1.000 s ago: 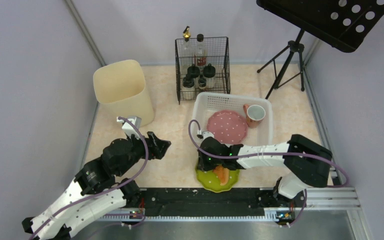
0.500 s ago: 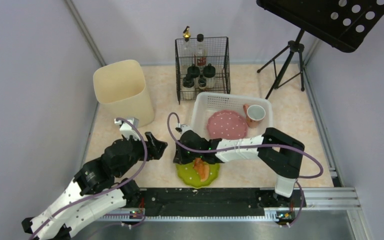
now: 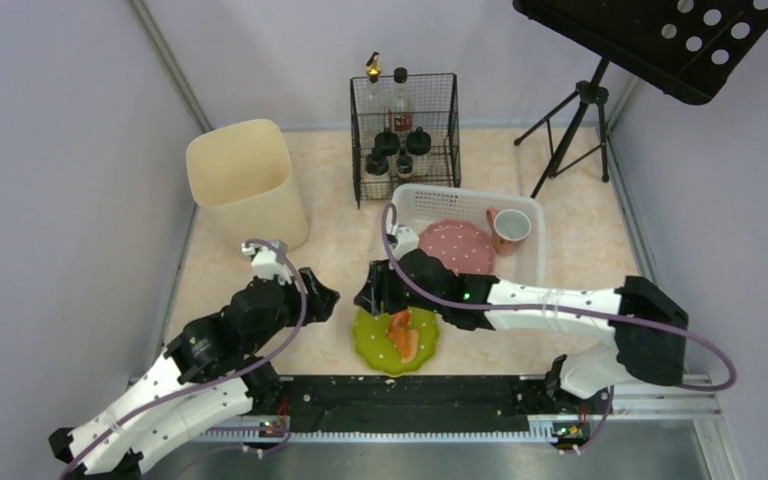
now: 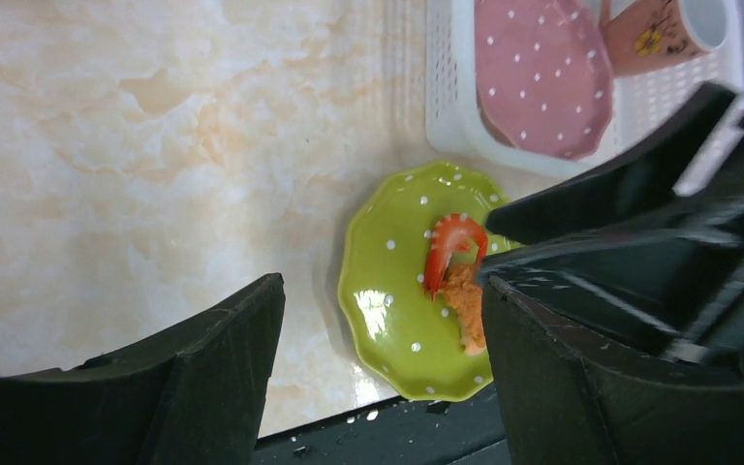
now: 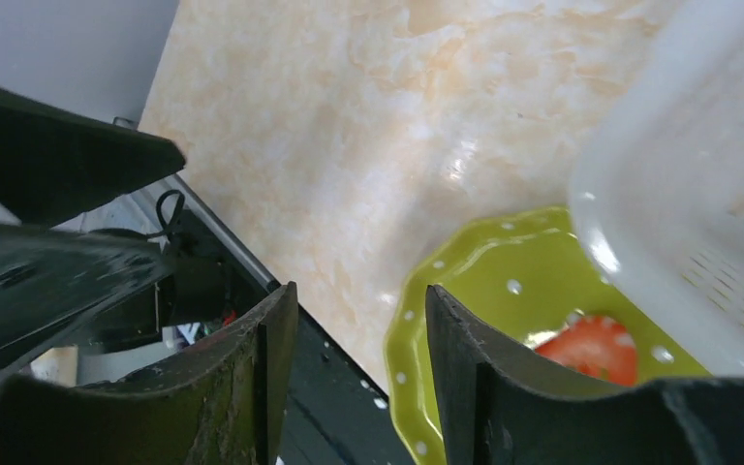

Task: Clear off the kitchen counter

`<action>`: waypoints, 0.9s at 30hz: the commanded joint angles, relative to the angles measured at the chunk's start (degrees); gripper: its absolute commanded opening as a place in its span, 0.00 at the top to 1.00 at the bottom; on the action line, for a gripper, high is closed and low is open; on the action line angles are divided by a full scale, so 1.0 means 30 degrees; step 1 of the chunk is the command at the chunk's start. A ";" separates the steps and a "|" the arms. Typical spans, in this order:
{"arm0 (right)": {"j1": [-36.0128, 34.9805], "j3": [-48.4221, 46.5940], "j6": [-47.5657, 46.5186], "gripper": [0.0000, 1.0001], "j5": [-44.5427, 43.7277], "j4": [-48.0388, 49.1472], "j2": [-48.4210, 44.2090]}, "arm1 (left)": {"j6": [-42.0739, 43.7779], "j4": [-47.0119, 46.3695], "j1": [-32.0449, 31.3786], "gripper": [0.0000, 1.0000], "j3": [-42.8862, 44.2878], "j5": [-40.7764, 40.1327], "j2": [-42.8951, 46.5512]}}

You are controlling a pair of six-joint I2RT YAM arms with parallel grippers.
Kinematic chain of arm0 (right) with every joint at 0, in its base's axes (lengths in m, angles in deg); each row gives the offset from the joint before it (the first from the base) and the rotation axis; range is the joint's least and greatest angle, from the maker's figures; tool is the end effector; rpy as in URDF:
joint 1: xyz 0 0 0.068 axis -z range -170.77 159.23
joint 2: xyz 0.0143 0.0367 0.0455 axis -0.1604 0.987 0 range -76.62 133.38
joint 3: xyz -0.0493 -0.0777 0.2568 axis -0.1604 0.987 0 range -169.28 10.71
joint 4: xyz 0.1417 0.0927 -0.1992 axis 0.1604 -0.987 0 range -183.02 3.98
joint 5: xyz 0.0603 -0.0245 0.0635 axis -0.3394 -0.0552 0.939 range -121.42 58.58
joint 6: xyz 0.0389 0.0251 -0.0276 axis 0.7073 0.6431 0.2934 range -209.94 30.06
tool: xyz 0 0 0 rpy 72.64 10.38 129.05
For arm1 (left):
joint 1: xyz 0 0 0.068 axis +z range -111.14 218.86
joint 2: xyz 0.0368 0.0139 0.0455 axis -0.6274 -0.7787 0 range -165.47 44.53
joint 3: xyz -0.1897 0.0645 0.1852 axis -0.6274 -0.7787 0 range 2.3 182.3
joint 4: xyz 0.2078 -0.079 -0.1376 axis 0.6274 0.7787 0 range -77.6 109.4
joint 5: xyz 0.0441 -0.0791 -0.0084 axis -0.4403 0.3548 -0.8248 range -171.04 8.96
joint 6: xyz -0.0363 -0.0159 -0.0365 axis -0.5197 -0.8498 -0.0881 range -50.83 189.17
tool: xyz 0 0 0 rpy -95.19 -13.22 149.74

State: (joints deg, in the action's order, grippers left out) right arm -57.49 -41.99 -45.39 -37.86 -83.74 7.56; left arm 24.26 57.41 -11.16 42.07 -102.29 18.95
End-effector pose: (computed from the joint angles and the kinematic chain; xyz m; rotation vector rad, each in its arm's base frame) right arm 0.1336 0.3006 0.2459 -0.3609 2.2298 1.0218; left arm 0.0721 -0.0658 0.2910 -0.1308 2.1248 -0.6172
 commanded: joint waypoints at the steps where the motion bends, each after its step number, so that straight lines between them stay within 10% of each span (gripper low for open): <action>1: -0.0143 0.1493 -0.0693 0.48 -0.1971 -0.2697 -0.2986 | -0.0488 -0.2370 -0.0055 0.21 -0.1354 0.1835 -0.1407; 16: -0.0129 0.5563 0.0008 0.44 -0.4441 -0.9600 -1.1800 | -0.0669 -0.7049 0.0212 0.19 -0.5079 0.6482 -0.5250; 27: -0.0140 0.7154 0.0578 0.44 -0.2851 -1.0663 -1.3476 | -0.0385 -1.1841 0.5864 0.22 -0.9145 1.3336 -0.5569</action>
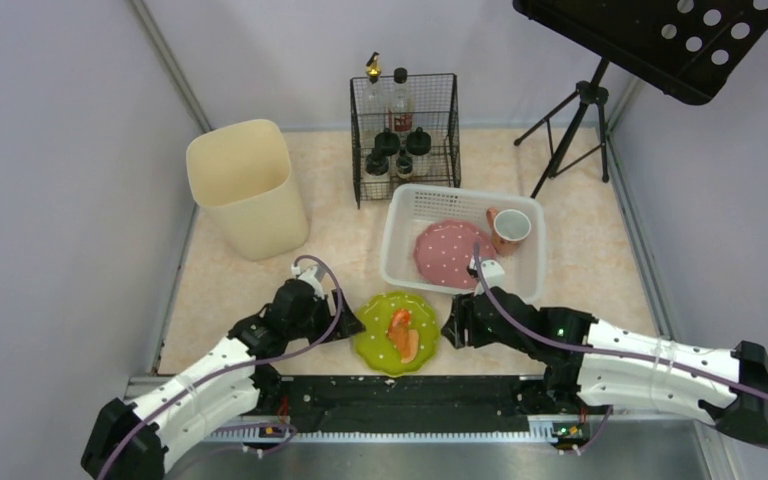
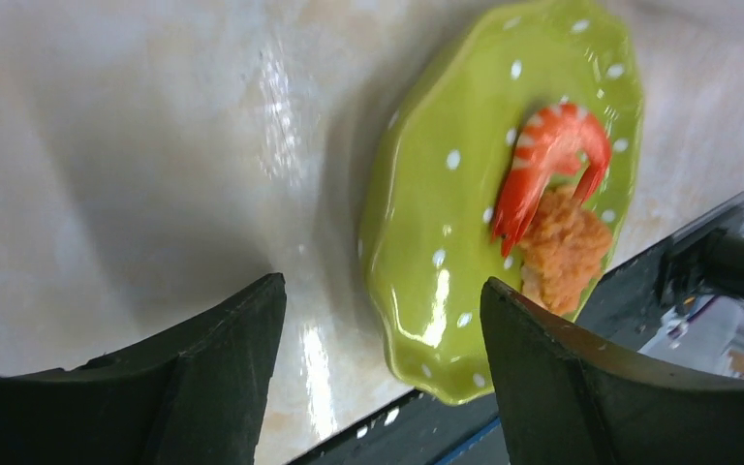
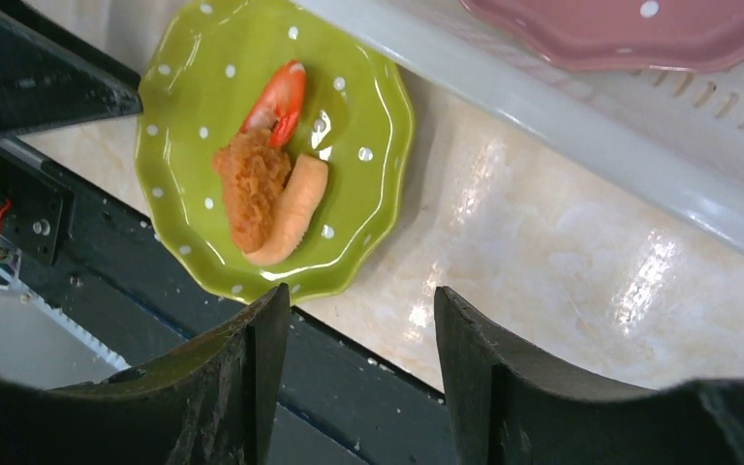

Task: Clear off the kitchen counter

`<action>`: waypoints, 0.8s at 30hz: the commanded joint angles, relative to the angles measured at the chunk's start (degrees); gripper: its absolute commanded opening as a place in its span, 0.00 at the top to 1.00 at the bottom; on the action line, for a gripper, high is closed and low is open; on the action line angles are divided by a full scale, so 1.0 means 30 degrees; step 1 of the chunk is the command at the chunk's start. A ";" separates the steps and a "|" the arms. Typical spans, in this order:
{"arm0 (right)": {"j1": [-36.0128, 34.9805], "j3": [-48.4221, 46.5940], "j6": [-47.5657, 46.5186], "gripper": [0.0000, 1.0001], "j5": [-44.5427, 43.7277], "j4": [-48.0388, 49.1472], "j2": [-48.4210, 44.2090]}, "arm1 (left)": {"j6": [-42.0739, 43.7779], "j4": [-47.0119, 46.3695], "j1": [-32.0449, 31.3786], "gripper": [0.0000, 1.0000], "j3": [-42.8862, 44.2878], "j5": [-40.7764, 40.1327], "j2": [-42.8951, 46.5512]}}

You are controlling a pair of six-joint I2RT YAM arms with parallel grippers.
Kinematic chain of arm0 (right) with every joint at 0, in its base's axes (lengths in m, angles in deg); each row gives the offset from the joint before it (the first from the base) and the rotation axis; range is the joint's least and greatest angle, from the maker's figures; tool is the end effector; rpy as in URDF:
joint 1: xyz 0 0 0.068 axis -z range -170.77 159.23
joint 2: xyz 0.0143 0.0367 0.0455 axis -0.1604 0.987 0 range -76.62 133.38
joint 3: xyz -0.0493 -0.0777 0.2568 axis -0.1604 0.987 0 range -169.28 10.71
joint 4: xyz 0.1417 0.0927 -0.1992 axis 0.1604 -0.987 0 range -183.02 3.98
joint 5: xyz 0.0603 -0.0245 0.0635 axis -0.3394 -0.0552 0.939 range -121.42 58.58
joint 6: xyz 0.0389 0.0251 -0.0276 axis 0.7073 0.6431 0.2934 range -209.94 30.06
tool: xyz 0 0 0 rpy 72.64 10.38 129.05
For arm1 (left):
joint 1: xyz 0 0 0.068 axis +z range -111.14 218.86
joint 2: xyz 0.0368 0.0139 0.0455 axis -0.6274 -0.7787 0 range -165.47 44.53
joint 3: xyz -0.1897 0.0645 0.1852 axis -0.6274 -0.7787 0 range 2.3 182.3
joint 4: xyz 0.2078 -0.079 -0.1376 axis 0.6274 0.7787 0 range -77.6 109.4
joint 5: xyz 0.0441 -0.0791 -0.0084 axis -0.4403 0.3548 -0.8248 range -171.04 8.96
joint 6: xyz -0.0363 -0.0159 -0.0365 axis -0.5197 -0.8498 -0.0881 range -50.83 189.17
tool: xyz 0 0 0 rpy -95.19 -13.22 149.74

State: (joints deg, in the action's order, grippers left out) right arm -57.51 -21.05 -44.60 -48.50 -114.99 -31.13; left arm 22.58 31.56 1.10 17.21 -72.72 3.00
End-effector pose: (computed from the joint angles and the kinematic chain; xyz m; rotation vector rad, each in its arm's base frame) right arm 0.0753 0.1489 0.2286 -0.2861 2.3519 0.6605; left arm 0.1111 -0.0925 0.1543 -0.1205 2.5363 -0.8290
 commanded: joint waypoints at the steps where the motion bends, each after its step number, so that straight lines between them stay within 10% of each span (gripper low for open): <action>1: -0.0128 0.0283 0.0332 0.44 0.0872 -0.0241 -0.0587 | 0.0159 -0.3802 0.2266 0.22 -0.1086 0.3986 -0.0374; 24: -0.0120 0.4928 0.4243 0.54 0.0954 0.7866 0.1755 | -0.0728 -0.5870 0.3063 0.25 -0.3775 0.5417 -0.0936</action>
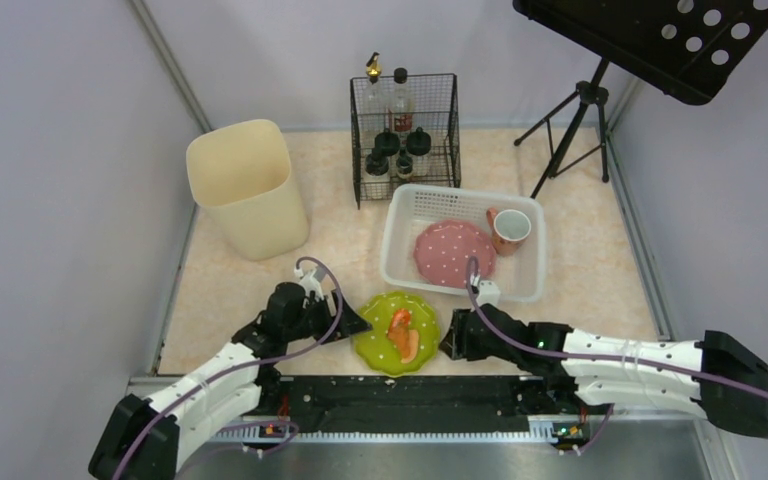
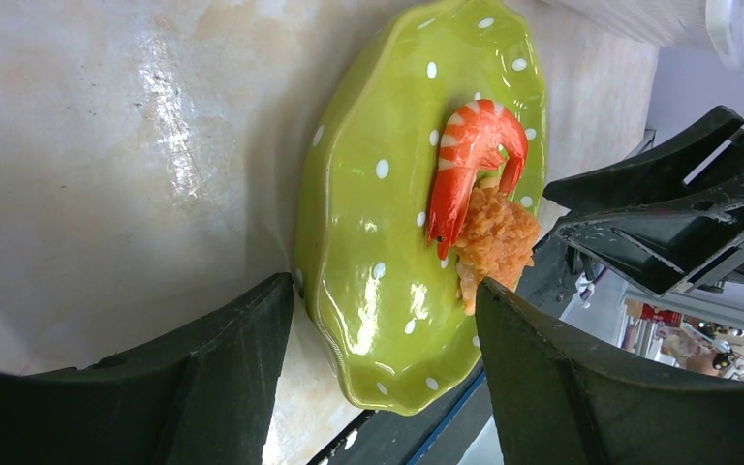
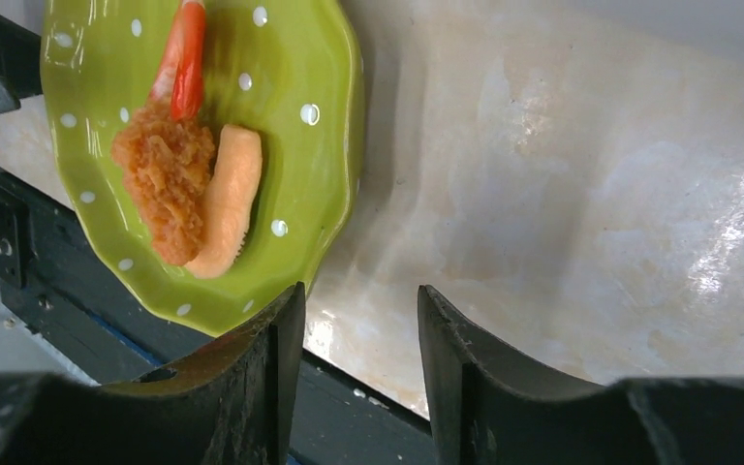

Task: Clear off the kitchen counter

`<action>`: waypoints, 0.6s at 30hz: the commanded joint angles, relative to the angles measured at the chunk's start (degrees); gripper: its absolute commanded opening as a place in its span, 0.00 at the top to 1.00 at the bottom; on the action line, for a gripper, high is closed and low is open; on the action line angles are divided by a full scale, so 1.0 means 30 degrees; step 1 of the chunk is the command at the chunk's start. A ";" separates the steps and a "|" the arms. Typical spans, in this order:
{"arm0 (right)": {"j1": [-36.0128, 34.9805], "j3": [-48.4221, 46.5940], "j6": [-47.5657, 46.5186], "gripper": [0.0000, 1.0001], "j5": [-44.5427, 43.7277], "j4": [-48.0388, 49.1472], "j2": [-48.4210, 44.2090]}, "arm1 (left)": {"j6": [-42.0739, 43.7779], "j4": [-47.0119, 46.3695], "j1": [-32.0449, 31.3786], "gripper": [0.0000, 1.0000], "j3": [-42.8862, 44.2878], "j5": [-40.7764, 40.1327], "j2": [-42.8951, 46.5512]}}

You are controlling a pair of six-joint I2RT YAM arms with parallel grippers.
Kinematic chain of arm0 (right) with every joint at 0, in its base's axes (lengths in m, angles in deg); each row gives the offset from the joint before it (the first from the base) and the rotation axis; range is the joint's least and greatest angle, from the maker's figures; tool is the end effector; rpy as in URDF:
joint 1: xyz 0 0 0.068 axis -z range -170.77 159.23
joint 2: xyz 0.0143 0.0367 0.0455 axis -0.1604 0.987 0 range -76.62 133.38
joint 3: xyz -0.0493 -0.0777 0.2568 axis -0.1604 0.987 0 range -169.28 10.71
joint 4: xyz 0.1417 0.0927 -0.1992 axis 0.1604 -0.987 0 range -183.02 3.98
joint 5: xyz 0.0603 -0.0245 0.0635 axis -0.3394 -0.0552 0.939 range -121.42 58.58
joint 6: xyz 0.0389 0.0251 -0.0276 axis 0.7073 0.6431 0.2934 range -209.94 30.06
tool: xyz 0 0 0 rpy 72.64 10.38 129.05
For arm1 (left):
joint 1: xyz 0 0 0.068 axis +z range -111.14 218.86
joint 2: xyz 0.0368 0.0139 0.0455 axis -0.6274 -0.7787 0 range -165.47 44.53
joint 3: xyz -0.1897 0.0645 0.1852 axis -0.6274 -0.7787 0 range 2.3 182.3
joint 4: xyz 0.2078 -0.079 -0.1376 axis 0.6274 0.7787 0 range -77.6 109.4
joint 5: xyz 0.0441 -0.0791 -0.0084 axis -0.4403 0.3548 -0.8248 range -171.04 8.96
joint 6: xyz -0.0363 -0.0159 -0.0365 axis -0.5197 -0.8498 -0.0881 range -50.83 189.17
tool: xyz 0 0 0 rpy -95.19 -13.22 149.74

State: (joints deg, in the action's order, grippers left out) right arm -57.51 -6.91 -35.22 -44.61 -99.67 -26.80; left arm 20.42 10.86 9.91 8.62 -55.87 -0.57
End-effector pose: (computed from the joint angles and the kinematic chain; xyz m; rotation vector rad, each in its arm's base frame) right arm 0.0724 0.1481 0.1574 -0.1436 2.4725 0.7355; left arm 0.1212 -0.0842 0.1297 -0.1523 2.4343 -1.1757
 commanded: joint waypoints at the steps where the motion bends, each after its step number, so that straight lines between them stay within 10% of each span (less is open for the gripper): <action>1: -0.0134 0.0305 0.1212 0.54 -0.0425 0.3070 0.0390 | -0.0056 0.1069 0.0132 0.25 -0.0982 -0.0210 0.0413; 18: -0.0109 0.0717 0.2089 0.70 -0.1116 0.5228 0.2716 | -0.0216 0.1495 0.0235 0.26 -0.1229 -0.0103 0.1355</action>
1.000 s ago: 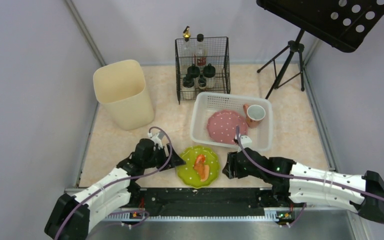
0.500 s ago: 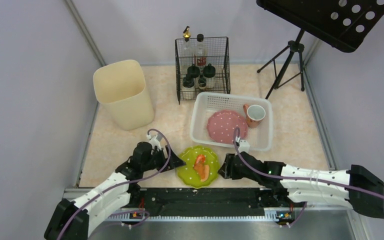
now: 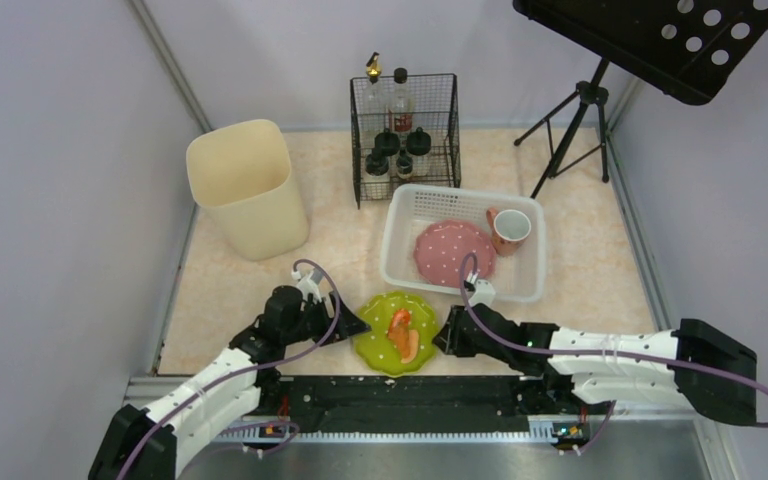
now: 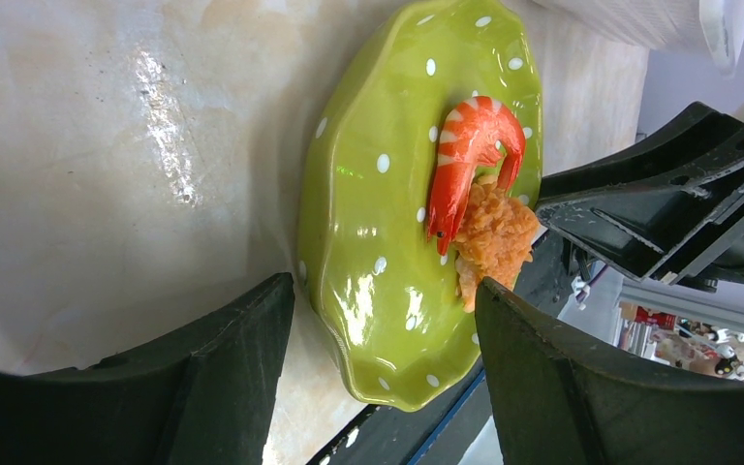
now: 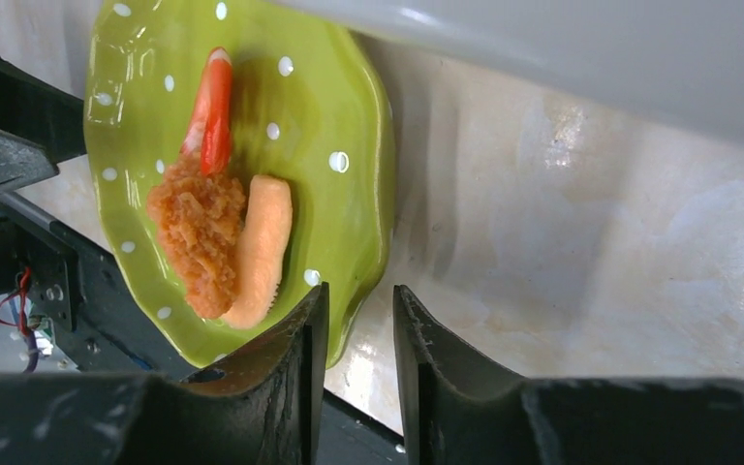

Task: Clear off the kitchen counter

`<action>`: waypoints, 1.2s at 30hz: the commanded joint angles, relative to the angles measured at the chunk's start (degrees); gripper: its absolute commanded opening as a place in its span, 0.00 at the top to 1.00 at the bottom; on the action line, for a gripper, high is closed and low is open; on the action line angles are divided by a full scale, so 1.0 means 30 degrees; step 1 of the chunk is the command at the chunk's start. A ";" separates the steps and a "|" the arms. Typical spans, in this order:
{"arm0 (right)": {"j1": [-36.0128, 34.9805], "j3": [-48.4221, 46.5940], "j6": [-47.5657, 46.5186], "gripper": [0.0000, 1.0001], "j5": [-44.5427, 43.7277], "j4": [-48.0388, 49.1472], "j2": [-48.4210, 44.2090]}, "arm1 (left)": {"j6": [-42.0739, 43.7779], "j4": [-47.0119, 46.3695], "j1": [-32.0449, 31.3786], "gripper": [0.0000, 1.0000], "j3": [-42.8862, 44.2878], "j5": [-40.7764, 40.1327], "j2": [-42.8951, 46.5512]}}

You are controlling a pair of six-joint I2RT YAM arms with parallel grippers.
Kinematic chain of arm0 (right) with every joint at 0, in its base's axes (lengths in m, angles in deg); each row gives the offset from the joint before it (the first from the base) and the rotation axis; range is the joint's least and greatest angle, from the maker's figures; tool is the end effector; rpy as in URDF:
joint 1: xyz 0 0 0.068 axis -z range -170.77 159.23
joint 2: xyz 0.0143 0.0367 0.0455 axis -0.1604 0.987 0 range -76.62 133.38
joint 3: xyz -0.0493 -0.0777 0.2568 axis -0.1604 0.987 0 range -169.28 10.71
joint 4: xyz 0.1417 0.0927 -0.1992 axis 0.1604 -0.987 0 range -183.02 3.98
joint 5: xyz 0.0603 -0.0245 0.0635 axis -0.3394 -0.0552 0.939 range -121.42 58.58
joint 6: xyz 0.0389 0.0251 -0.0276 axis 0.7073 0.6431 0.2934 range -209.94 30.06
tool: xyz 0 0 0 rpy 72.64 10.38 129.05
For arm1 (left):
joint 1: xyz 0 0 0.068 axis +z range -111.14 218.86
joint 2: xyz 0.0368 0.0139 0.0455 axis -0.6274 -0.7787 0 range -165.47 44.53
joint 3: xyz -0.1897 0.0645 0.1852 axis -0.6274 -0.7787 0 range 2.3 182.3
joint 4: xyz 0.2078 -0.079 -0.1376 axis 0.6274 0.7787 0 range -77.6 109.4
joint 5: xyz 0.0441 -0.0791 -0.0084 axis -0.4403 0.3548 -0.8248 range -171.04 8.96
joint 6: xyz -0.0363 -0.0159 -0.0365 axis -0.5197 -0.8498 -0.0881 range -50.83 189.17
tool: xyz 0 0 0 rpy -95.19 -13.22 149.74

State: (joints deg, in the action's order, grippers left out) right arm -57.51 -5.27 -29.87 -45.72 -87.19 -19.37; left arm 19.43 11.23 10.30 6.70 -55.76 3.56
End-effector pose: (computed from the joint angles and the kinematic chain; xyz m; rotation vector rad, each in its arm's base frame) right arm 0.0795 0.1628 0.1457 -0.0072 2.4370 0.8222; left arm 0.1155 -0.0801 0.1275 -0.1674 2.4029 -1.1957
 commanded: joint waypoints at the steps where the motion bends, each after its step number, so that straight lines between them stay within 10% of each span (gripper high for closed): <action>1: -0.0125 0.0180 0.0296 0.72 -0.0802 0.1046 0.0301 | 0.0121 0.1384 0.0098 0.26 -0.0585 -0.0113 -0.0028; 11: -0.0107 0.0352 0.0510 0.78 -0.1084 0.1546 0.1189 | 0.0127 0.1428 0.0143 0.26 -0.0617 -0.0045 0.0079; 18: -0.0127 0.0708 0.0830 1.00 -0.1182 0.1709 0.1400 | 0.0128 0.1474 0.0139 0.26 -0.0595 -0.0098 0.0123; 36: -0.0138 0.3001 0.1881 1.00 -0.1597 0.0918 0.0452 | -0.0169 0.1203 0.0118 0.27 -0.0917 0.1666 -0.1687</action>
State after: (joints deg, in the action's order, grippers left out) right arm -57.49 0.19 -25.23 -50.75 -77.05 -18.23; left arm 19.04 10.46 10.69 6.61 -52.57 1.47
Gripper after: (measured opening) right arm 0.031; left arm 0.732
